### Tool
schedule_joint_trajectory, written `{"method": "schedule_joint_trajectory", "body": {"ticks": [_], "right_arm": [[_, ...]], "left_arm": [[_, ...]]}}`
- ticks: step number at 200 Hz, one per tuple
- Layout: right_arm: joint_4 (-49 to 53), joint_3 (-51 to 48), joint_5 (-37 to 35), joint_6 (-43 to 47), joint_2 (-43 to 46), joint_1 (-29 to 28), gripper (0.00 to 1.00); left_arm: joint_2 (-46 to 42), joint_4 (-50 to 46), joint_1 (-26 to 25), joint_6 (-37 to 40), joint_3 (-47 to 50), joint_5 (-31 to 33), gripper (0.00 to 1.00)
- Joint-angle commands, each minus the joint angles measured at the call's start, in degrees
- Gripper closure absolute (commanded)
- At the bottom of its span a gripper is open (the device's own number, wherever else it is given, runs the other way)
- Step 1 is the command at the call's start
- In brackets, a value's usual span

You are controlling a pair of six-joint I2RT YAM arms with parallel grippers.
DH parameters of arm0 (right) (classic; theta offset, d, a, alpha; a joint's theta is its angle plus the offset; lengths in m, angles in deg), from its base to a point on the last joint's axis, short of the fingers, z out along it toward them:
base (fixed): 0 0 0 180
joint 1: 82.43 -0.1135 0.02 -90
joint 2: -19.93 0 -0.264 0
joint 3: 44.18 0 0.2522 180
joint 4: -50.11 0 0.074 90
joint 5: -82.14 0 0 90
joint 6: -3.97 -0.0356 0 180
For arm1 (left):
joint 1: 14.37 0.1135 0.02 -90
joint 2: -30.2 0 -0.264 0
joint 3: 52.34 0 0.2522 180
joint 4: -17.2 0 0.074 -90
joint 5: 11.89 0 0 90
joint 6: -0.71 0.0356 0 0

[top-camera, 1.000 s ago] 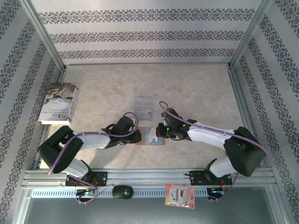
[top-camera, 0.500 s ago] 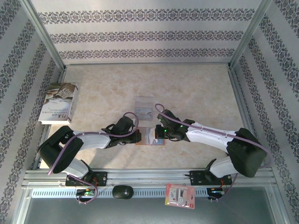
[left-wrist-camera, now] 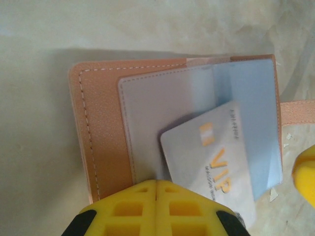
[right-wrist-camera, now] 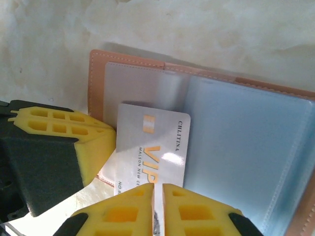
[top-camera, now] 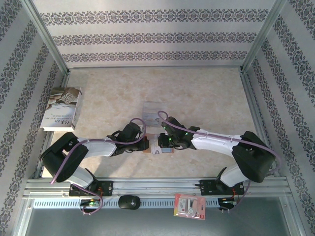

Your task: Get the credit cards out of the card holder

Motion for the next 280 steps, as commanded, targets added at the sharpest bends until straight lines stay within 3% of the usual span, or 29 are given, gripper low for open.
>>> {"method": "schedule_joint_trajectory", "body": {"ticks": [1,28,66,145,204,244,258,280], "right_arm": [[-2.11,1.14,2.1,-0.19,-0.92,-0.24,0.84],[-2.0,1.25,2.49,-0.37,-1.78,-0.08,0.81],[-0.49,0.11,6.15,0.6,-2.25,2.65,0.7],[-2.99,-0.28,11.32,0.27,-7.21,3.37,0.7],[-8.35,-0.69,14.76,-0.6,-7.51,3.29,0.76],[-6.79,-1.27,13.11,-0.11,-6.45,4.21,0.94],[-4.95,-1.38,11.94,1.07,-4.77,4.41,1.0],[-1.32,-0.63,10.51,3.83,-1.18,4.87,1.0]], "left_arm": [[1.72,-0.98,0.7,-0.43,1.41,0.51,0.99],[1.97,-0.86,0.66,-0.58,1.25,0.4,0.99],[1.64,-1.11,0.68,-0.44,1.27,0.29,0.99],[2.22,-1.04,0.65,-0.64,0.89,-0.22,0.99],[2.74,-1.03,0.64,-0.65,0.35,-0.75,0.99],[1.37,-1.77,0.7,-0.92,0.85,-0.06,0.98],[0.12,-2.33,0.7,-0.94,0.94,0.33,0.93],[-2.95,-3.44,0.79,-0.86,1.16,0.79,0.79]]}}
